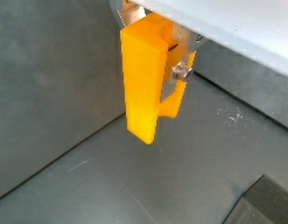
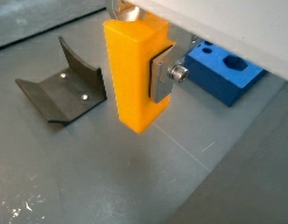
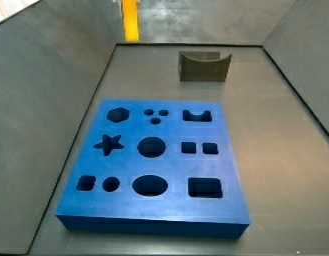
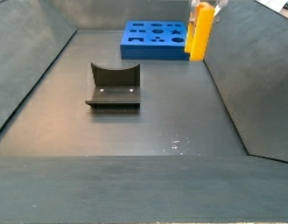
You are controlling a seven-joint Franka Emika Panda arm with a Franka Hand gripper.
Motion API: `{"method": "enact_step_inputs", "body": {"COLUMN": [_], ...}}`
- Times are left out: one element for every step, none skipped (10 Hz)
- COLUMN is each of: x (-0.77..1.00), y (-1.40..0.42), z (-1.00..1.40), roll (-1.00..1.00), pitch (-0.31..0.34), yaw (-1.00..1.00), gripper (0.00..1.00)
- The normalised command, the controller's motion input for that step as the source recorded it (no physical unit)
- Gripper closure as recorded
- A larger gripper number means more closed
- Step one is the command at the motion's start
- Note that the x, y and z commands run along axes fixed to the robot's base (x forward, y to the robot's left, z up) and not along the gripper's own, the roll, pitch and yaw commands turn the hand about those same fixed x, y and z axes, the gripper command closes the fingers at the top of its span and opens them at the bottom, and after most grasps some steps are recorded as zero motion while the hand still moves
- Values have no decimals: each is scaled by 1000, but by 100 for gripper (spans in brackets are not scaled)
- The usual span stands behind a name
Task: Pick up the arch object. Move up. Rotate the arch object. Move to above the board. Insert the arch object.
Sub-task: Rotate the arch object.
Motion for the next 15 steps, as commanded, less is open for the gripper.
{"method": "enact_step_inputs", "body": {"x": [23,26,28,30,31,31,32,28,27,27,0,0,-13,-19,-19], "y": [-6,-9,-12,-14,-15,-17,-16,-16,-14,-10,0,0,-1,2,8], "z": [-1000,-1000,-1000,-1000,-1000,-1000,-969,-854,-768,-659,0,789,748,698,558], "roll": [-59,-69,-76,-84,-88,-97,-102,-110,-114,-119,0,0,2,5,18], "pitch": [-57,-59,-59,-59,-61,-65,-69,-68,-69,-69,0,0,20,27,27], "yaw": [20,20,20,22,22,23,24,24,23,23,0,0,-2,-3,-6], "gripper": [100,100,100,100,100,100,100,100,100,100,0,0,0,0,0]}}
